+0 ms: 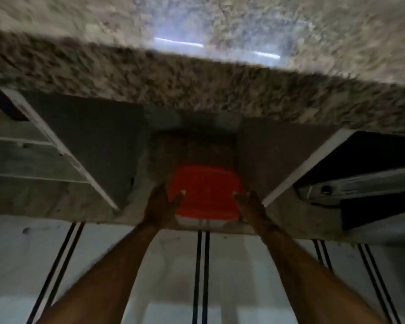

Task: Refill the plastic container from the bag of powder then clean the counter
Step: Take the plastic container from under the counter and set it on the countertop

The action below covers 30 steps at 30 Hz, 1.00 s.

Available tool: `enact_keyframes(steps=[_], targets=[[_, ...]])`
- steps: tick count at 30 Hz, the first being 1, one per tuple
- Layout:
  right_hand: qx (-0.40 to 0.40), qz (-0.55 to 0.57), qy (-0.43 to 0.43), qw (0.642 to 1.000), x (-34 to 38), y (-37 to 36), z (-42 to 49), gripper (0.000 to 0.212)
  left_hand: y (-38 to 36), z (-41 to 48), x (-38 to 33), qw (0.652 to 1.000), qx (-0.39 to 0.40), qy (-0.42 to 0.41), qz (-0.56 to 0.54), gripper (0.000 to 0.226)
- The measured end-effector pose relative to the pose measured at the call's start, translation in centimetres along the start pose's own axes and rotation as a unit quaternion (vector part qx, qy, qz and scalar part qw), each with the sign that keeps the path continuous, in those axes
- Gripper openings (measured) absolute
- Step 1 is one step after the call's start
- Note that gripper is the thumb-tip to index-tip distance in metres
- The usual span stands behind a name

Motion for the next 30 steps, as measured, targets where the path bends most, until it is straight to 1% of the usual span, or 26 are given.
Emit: enact_keyframes(steps=[2, 3, 6, 7, 9, 11, 13, 15, 17, 18, 20, 21, 22, 24, 26, 27, 28, 30], targets=[[0.000, 0.031, 0.005, 1.000, -1.7, -1.8, 3.2, 0.065, -1.3, 2.0, 2.6, 0.998, -0.026, 0.045, -0.033, 0.061], [0.003, 0.035, 0.008, 0.999, -2.7, -2.5, 5.2, 0.071, -2.0, 3.4, 4.6, 0.995, -0.033, 0.082, -0.044, 0.067], [0.023, 0.038, -0.032, 0.998, -5.6, -4.5, 9.5, 0.100, -4.6, 6.9, 10.9, 0.974, 0.001, 0.201, -0.103, 0.088], [0.032, 0.051, -0.042, 0.997, -6.3, -4.9, 10.3, 0.102, -5.1, 7.7, 12.3, 0.967, 0.013, 0.226, -0.117, 0.092], [0.054, 0.086, -0.056, 0.993, -7.9, -5.7, 11.7, 0.090, -5.9, 9.5, 14.4, 0.966, 0.016, 0.224, -0.126, 0.088], [0.067, 0.115, -0.063, 0.989, -8.9, -5.9, 12.9, 0.083, -6.2, 10.6, 15.5, 0.968, 0.030, 0.212, -0.127, 0.074], [0.068, 0.115, -0.061, 0.989, -9.3, -5.9, 13.4, 0.075, -6.4, 11.0, 16.5, 0.965, 0.038, 0.217, -0.141, 0.063], [0.051, 0.099, -0.058, 0.992, -9.0, -5.6, 13.0, 0.066, -5.8, 10.7, 17.1, 0.967, 0.004, 0.223, -0.120, 0.059], [0.031, 0.096, -0.062, 0.993, -8.3, -5.1, 11.6, 0.075, -4.6, 9.0, 15.9, 0.971, -0.027, 0.221, -0.092, 0.060], [0.021, 0.093, -0.068, 0.993, -8.1, -4.8, 10.5, 0.080, -4.0, 8.0, 15.4, 0.971, -0.035, 0.220, -0.093, 0.066], [-0.004, 0.081, -0.076, 0.994, -7.3, -3.6, 7.6, 0.078, -2.9, 5.7, 14.0, 0.974, -0.048, 0.206, -0.085, 0.090], [-0.014, 0.081, -0.081, 0.993, -6.8, -2.9, 5.9, 0.078, -2.3, 4.3, 13.1, 0.972, -0.053, 0.214, -0.083, 0.095], [-0.023, 0.084, -0.089, 0.992, -6.0, -2.1, 3.8, 0.080, -1.5, 2.8, 11.7, 0.968, -0.056, 0.231, -0.076, 0.092], [-0.033, 0.094, -0.100, 0.990, -3.8, -0.1, -1.1, 0.080, 0.6, -0.6, 7.4, 0.962, -0.071, 0.258, -0.052, 0.070], [-0.037, 0.087, -0.101, 0.990, -1.1, 2.2, -6.1, 0.071, 2.8, -4.0, 3.7, 0.962, -0.088, 0.256, -0.048, 0.059], [-0.036, 0.079, -0.108, 0.990, 0.4, 3.5, -8.7, 0.068, 4.2, -6.2, 1.3, 0.962, -0.092, 0.252, -0.046, 0.058], [-0.037, 0.075, -0.110, 0.990, 2.0, 4.9, -11.7, 0.069, 5.8, -8.5, -0.9, 0.963, -0.095, 0.247, -0.047, 0.061], [-0.025, 0.076, -0.102, 0.992, 4.5, 6.9, -16.6, 0.077, 8.6, -12.7, -4.6, 0.962, -0.101, 0.249, -0.042, 0.075]])
Point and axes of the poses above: each hand's wrist, its own z-axis towards the middle knuckle, its own y-axis out of the back of the hand, x = y × z, the point moved 7 cm from there along z, towards the middle knuckle, and after that the axes turned 4 degrees about -z, right-handed, at the moved point
